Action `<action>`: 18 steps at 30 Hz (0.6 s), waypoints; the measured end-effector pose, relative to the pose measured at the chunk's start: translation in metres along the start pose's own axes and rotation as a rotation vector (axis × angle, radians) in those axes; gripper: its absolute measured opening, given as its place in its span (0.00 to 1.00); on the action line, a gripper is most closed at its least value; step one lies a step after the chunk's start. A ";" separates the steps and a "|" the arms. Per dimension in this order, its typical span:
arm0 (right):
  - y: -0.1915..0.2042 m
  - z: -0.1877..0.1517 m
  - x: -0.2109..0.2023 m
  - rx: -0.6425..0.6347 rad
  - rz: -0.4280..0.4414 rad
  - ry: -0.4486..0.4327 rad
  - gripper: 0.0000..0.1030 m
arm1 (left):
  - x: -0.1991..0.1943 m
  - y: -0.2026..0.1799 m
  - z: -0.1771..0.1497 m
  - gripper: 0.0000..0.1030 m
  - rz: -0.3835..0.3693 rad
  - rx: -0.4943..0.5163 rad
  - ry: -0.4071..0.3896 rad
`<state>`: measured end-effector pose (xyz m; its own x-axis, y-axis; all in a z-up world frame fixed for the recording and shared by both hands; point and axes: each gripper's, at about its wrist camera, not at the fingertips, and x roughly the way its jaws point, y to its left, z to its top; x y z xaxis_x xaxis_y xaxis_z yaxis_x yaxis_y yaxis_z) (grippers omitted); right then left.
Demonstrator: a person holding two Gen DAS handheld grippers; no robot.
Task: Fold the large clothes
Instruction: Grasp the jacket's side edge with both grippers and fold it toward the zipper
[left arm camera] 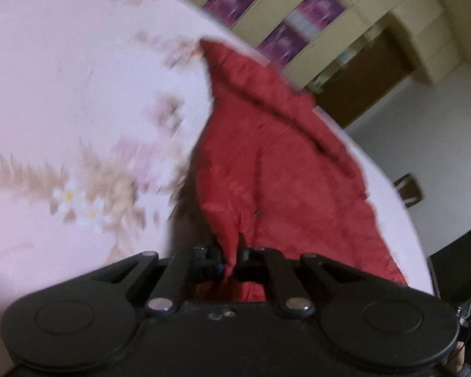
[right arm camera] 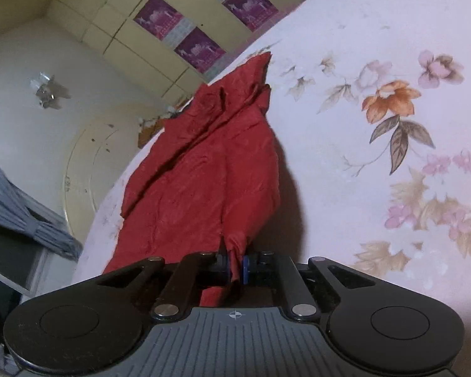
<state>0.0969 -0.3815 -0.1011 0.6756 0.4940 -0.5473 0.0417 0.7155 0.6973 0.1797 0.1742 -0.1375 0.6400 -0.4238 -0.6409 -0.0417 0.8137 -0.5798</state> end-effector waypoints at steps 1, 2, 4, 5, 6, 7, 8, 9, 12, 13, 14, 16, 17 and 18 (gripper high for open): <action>-0.002 0.001 0.006 0.001 -0.032 0.028 0.06 | 0.001 -0.001 0.000 0.06 0.008 -0.015 -0.003; -0.002 0.001 0.006 0.012 -0.032 0.031 0.06 | -0.004 -0.005 0.001 0.05 -0.002 -0.022 -0.027; 0.007 0.005 -0.007 0.013 0.015 -0.025 0.06 | -0.018 -0.013 0.005 0.05 -0.051 -0.040 -0.083; 0.012 0.009 -0.015 0.014 0.043 -0.052 0.06 | -0.024 -0.018 0.010 0.05 -0.063 -0.038 -0.106; 0.018 0.015 -0.022 0.000 0.055 -0.071 0.06 | -0.030 -0.024 0.015 0.05 -0.069 -0.021 -0.127; 0.025 0.021 -0.027 -0.025 0.062 -0.088 0.05 | -0.035 -0.030 0.021 0.05 -0.073 -0.007 -0.148; 0.032 0.027 -0.031 -0.044 0.074 -0.106 0.05 | -0.038 -0.036 0.027 0.05 -0.079 0.002 -0.168; 0.039 0.035 -0.037 -0.057 0.086 -0.128 0.05 | -0.042 -0.042 0.033 0.05 -0.087 0.006 -0.190; 0.059 0.061 -0.039 -0.087 0.120 -0.174 0.05 | -0.045 -0.061 0.059 0.05 -0.117 0.024 -0.257; 0.066 0.073 -0.035 -0.092 0.125 -0.184 0.05 | -0.044 -0.065 0.068 0.05 -0.126 0.025 -0.275; 0.072 0.083 -0.034 -0.097 0.130 -0.194 0.05 | -0.042 -0.069 0.078 0.05 -0.134 0.025 -0.291; 0.081 0.106 -0.024 -0.089 0.139 -0.212 0.05 | -0.034 -0.075 0.102 0.05 -0.146 0.016 -0.318; 0.086 0.121 -0.017 -0.079 0.144 -0.219 0.05 | -0.028 -0.076 0.115 0.05 -0.150 0.012 -0.324; 0.090 0.133 -0.010 -0.068 0.147 -0.224 0.05 | -0.021 -0.079 0.130 0.05 -0.149 0.014 -0.329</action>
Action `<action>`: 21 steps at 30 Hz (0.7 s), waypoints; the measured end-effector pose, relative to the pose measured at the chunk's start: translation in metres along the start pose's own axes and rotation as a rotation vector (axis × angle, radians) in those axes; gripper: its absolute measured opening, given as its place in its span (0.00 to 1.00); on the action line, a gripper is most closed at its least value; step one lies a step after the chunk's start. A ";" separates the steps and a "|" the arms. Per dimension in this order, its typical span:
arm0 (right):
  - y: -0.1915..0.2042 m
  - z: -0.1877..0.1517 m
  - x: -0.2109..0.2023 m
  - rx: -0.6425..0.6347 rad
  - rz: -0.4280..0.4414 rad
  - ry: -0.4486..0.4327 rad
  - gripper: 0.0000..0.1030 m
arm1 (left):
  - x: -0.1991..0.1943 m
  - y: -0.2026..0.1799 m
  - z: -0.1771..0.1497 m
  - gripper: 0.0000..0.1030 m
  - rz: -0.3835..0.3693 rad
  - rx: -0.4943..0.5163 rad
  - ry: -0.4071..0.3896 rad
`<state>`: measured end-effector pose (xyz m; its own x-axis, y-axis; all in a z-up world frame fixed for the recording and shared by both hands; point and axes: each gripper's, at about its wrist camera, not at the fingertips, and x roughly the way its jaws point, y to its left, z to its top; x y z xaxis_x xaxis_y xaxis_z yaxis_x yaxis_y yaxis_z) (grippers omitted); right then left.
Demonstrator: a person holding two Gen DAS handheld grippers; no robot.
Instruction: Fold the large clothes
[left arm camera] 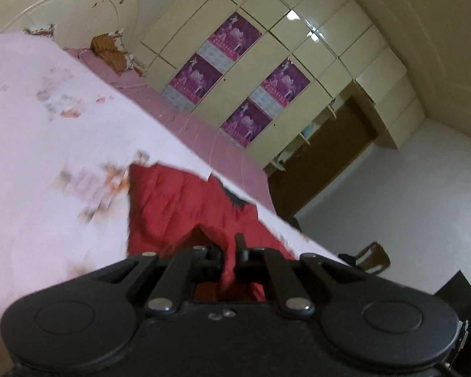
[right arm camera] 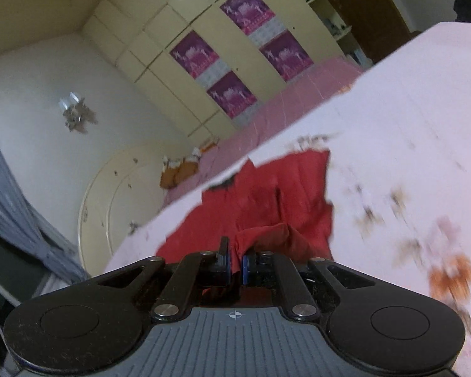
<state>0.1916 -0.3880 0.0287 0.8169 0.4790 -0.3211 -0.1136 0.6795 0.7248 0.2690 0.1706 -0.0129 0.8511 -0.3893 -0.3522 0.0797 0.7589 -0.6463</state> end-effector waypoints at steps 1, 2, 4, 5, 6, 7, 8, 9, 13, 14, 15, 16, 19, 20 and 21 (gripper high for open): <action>0.003 0.012 0.012 0.012 0.007 -0.006 0.05 | 0.014 -0.001 0.011 0.05 0.000 0.008 -0.006; 0.006 0.025 0.026 0.019 0.016 -0.009 0.05 | 0.027 -0.001 0.021 0.05 -0.002 0.017 -0.006; 0.010 0.051 0.054 0.021 0.024 -0.013 0.05 | 0.062 -0.001 0.043 0.05 -0.002 0.026 0.001; 0.011 0.061 0.068 0.020 0.022 -0.012 0.05 | 0.080 0.001 0.052 0.05 0.002 0.030 0.011; 0.012 0.072 0.086 0.019 0.015 -0.010 0.05 | 0.099 0.003 0.062 0.05 0.010 0.032 0.018; 0.010 0.083 0.104 0.018 0.009 -0.004 0.05 | 0.120 0.005 0.071 0.05 0.015 0.034 0.028; 0.008 0.093 0.124 0.021 -0.002 0.005 0.05 | 0.138 0.008 0.078 0.05 0.023 0.034 0.040; 0.003 0.102 0.145 0.032 -0.013 0.015 0.05 | 0.157 0.013 0.085 0.05 0.033 0.028 0.058; -0.021 0.125 0.218 0.056 -0.020 0.049 0.06 | 0.230 0.039 0.100 0.09 0.041 0.029 0.130; -0.031 0.128 0.230 0.070 -0.007 0.034 0.07 | 0.241 0.048 0.102 0.23 0.039 0.015 0.133; -0.044 0.133 0.241 0.111 -0.024 0.030 0.35 | 0.251 0.058 0.104 0.45 0.047 -0.003 0.140; -0.053 0.134 0.243 0.138 -0.048 0.003 0.74 | 0.252 0.065 0.104 0.60 0.059 -0.009 0.135; -0.069 0.135 0.254 0.087 -0.110 -0.024 0.76 | 0.263 0.079 0.103 0.78 0.114 0.035 0.125; -0.075 0.133 0.260 0.062 -0.126 -0.004 0.72 | 0.268 0.084 0.102 0.77 0.115 0.032 0.147; -0.079 0.131 0.267 0.040 -0.147 0.019 0.66 | 0.272 0.089 0.101 0.76 0.114 0.039 0.166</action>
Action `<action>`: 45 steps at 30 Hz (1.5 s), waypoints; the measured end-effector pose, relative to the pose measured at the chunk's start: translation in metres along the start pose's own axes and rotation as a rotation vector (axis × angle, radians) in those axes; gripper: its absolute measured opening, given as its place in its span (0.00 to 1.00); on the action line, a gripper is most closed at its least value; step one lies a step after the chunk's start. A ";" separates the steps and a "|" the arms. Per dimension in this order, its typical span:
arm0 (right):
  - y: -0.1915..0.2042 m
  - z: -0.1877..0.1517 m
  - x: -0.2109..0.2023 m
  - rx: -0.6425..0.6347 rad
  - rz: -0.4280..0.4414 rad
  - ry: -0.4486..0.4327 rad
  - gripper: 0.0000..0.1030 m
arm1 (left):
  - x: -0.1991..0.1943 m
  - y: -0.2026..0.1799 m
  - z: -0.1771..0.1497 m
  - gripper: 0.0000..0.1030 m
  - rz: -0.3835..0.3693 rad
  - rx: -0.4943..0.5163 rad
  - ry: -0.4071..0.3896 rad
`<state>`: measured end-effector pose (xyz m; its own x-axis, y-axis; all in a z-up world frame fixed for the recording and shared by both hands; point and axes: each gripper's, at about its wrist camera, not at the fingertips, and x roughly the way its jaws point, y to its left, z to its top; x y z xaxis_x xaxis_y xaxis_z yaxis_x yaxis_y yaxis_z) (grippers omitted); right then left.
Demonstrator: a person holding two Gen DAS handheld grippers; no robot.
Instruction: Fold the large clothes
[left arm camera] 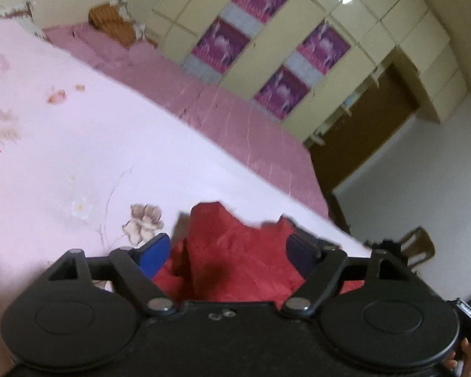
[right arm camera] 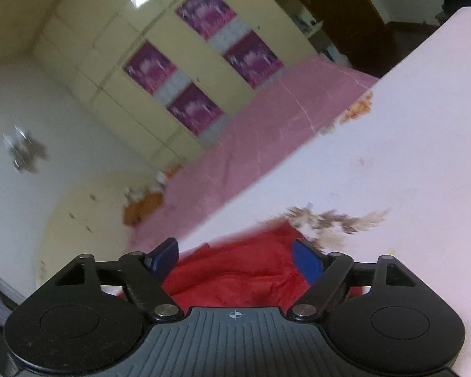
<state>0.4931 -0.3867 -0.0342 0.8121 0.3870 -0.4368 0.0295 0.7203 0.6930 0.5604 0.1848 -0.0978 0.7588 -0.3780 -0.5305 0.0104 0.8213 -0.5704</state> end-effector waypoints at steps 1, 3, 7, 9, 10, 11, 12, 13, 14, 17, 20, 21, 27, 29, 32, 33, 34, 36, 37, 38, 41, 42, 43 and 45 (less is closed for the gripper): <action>-0.003 -0.002 0.009 -0.020 -0.021 0.022 0.64 | 0.008 0.003 -0.001 0.75 0.001 0.020 0.026; -0.008 -0.007 0.024 -0.071 -0.069 0.056 0.60 | 0.020 0.004 -0.001 0.72 0.014 0.053 0.082; -0.007 -0.021 0.062 -0.195 -0.148 0.163 0.60 | 0.049 -0.004 -0.003 0.63 0.060 0.145 0.195; -0.003 -0.031 0.078 -0.279 -0.198 0.203 0.39 | 0.054 -0.011 -0.006 0.29 0.086 0.212 0.208; 0.001 -0.034 0.082 -0.319 -0.222 0.210 0.17 | 0.055 -0.016 -0.004 0.24 0.104 0.252 0.204; 0.003 -0.037 0.082 -0.355 -0.231 0.198 0.09 | 0.053 -0.022 -0.002 0.12 0.115 0.297 0.183; 0.009 -0.039 0.078 -0.398 -0.232 0.164 0.03 | 0.045 -0.029 -0.002 0.05 0.116 0.337 0.140; 0.015 -0.041 0.071 -0.437 -0.234 0.116 0.03 | 0.035 -0.036 -0.001 0.05 0.103 0.365 0.079; 0.023 -0.041 0.061 -0.470 -0.219 0.061 0.03 | 0.024 -0.042 -0.001 0.04 0.084 0.386 0.024; 0.041 -0.041 0.040 -0.540 -0.186 -0.064 0.03 | 0.008 -0.055 0.002 0.04 0.060 0.430 -0.108; 0.045 -0.040 0.051 -0.582 -0.213 -0.095 0.03 | 0.030 -0.057 0.005 0.04 0.093 0.412 -0.100; 0.043 -0.040 0.058 -0.576 -0.227 -0.079 0.03 | 0.040 -0.054 0.005 0.04 0.110 0.394 -0.078; 0.004 -0.061 0.112 -0.518 -0.353 0.119 0.03 | 0.085 -0.032 -0.015 0.05 0.205 0.415 0.086; -0.002 -0.068 0.114 -0.508 -0.350 0.096 0.03 | 0.083 -0.029 -0.020 0.05 0.214 0.437 0.074; -0.005 -0.071 0.114 -0.510 -0.355 0.082 0.03 | 0.079 -0.030 -0.024 0.05 0.229 0.454 0.062; -0.006 -0.070 0.114 -0.504 -0.354 0.086 0.03 | 0.078 -0.032 -0.025 0.05 0.231 0.457 0.065; -0.004 -0.071 0.113 -0.503 -0.355 0.090 0.03 | 0.078 -0.035 -0.024 0.05 0.231 0.459 0.070; -0.002 -0.069 0.113 -0.505 -0.362 0.105 0.04 | 0.086 -0.041 -0.019 0.07 0.223 0.462 0.084; 0.002 -0.064 0.114 -0.507 -0.376 0.108 0.21 | 0.085 -0.041 -0.017 0.12 0.224 0.456 0.084; 0.011 -0.061 0.107 -0.519 -0.423 0.098 0.38 | 0.082 -0.042 -0.015 0.37 0.253 0.448 0.074; 0.026 -0.058 0.079 -0.558 -0.405 0.019 0.75 | 0.048 -0.059 -0.018 0.50 0.271 0.494 -0.011; 0.033 -0.060 0.069 -0.570 -0.387 0.002 0.69 | 0.036 -0.068 -0.022 0.50 0.259 0.506 -0.022; 0.043 -0.064 0.058 -0.587 -0.360 -0.009 0.54 | 0.022 -0.080 -0.030 0.50 0.225 0.511 -0.035; 0.063 -0.079 0.039 -0.603 -0.262 -0.012 0.52 | 0.004 -0.108 -0.056 0.51 0.145 0.544 -0.022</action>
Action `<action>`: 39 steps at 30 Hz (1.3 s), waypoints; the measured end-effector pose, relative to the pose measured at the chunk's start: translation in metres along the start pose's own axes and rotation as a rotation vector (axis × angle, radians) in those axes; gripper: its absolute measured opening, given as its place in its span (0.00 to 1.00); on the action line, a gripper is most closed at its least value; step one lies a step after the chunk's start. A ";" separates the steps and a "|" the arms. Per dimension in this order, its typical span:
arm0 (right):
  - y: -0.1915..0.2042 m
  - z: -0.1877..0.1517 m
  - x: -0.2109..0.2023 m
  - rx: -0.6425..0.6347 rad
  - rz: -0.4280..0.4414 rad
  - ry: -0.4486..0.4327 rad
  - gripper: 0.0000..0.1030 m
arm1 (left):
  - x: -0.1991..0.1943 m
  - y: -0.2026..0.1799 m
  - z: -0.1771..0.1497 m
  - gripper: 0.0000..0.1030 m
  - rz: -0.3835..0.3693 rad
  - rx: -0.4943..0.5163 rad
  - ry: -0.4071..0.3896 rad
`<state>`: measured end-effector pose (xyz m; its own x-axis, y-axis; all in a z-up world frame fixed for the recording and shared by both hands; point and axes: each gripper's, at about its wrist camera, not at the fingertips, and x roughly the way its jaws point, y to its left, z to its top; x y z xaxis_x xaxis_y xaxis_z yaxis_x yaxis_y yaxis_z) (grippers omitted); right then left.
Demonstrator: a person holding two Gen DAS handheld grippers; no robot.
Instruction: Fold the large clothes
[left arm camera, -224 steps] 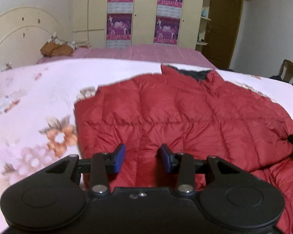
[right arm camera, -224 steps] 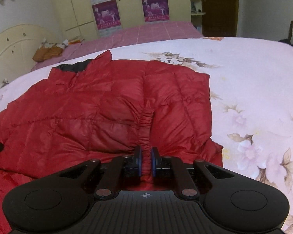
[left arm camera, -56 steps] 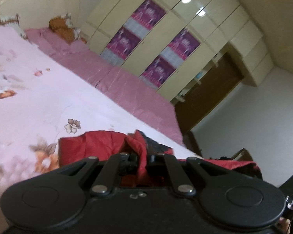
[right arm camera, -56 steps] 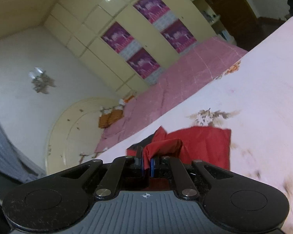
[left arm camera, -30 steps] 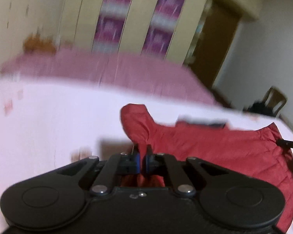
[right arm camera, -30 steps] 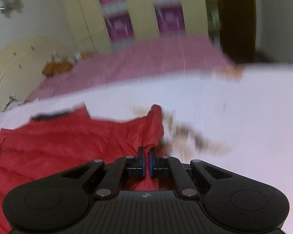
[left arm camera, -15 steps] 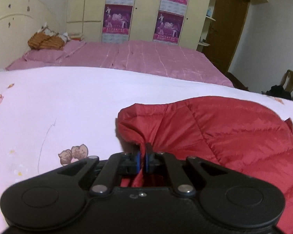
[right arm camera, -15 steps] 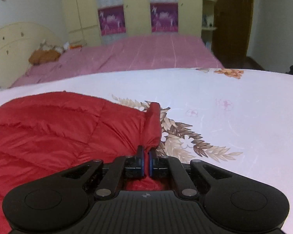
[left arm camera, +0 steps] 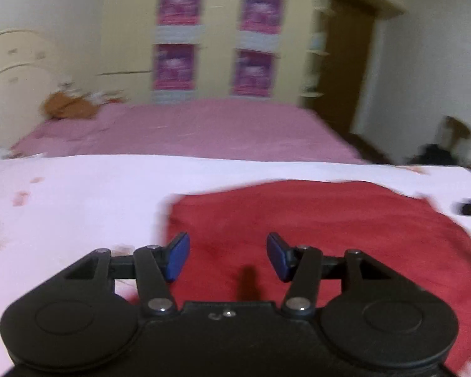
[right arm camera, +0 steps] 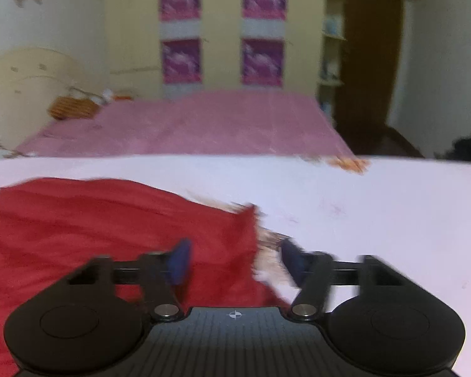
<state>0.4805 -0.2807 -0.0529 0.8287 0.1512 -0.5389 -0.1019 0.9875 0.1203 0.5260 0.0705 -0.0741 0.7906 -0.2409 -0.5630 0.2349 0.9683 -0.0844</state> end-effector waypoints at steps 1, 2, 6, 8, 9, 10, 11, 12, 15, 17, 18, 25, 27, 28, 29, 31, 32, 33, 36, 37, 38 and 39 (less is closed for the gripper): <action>0.014 -0.003 -0.009 -0.013 0.037 -0.010 0.52 | -0.005 -0.018 -0.006 0.51 -0.016 0.025 0.007; 0.029 -0.009 -0.015 -0.033 0.074 -0.009 0.52 | -0.007 -0.037 -0.014 0.51 -0.038 0.054 0.016; 0.079 -0.037 0.001 -0.112 0.149 0.074 0.52 | 0.015 -0.073 -0.038 0.53 -0.022 0.109 0.055; 0.083 -0.049 0.019 -0.132 0.120 0.098 0.52 | 0.024 -0.069 -0.040 0.53 -0.024 0.073 0.063; 0.080 -0.053 0.024 -0.125 0.105 0.095 0.52 | 0.024 -0.068 -0.039 0.53 -0.017 0.079 0.064; 0.076 -0.053 0.028 -0.100 0.105 0.104 0.52 | 0.023 -0.067 -0.039 0.53 -0.007 0.089 0.068; 0.074 -0.051 0.029 -0.098 0.100 0.110 0.52 | 0.021 -0.066 -0.039 0.53 0.000 0.091 0.071; 0.074 -0.051 0.027 -0.104 0.083 0.115 0.52 | 0.016 -0.066 -0.039 0.51 0.011 0.095 0.072; 0.066 -0.043 0.001 -0.059 0.084 0.083 0.52 | -0.019 -0.074 -0.036 0.50 0.006 0.094 0.031; 0.065 -0.041 -0.025 -0.043 0.109 0.045 0.52 | -0.043 -0.089 -0.044 0.50 -0.015 0.106 -0.002; 0.067 -0.044 -0.038 -0.028 0.132 0.034 0.52 | -0.054 -0.099 -0.049 0.52 -0.026 0.113 -0.010; 0.113 -0.084 -0.057 -0.119 0.179 0.073 0.52 | -0.049 -0.129 -0.073 0.54 0.025 0.119 0.028; 0.102 -0.088 -0.056 -0.097 0.121 0.073 0.52 | -0.055 -0.112 -0.074 0.54 0.081 0.102 0.019; 0.092 -0.089 -0.056 -0.083 0.086 0.069 0.52 | -0.059 -0.099 -0.077 0.55 0.115 0.087 0.015; 0.082 -0.092 -0.057 -0.075 0.050 0.069 0.52 | -0.063 -0.087 -0.079 0.56 0.147 0.075 0.017; 0.062 -0.100 -0.054 -0.081 -0.049 0.088 0.52 | -0.066 -0.062 -0.085 0.56 0.226 0.051 0.030; 0.051 -0.103 -0.053 -0.065 -0.057 0.098 0.52 | -0.068 -0.052 -0.085 0.59 0.236 0.031 0.038; 0.042 -0.104 -0.052 -0.041 -0.043 0.109 0.52 | -0.070 -0.044 -0.085 0.68 0.237 0.012 0.044; 0.032 -0.093 -0.065 0.021 -0.066 0.088 0.52 | -0.089 -0.033 -0.078 0.69 0.289 -0.060 0.035; 0.025 -0.090 -0.075 0.090 -0.054 0.063 0.52 | -0.101 -0.027 -0.078 0.71 0.270 -0.115 0.018; 0.015 -0.089 -0.086 0.171 -0.034 0.046 0.52 | -0.111 -0.021 -0.079 0.73 0.248 -0.174 0.003; 0.004 -0.090 -0.095 0.265 -0.014 0.039 0.52 | -0.120 -0.017 -0.082 0.73 0.228 -0.231 -0.006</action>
<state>0.3515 -0.2875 -0.0764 0.8064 0.1448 -0.5734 0.0612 0.9439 0.3244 0.3807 0.0882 -0.0724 0.8117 -0.0158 -0.5839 -0.0826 0.9865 -0.1415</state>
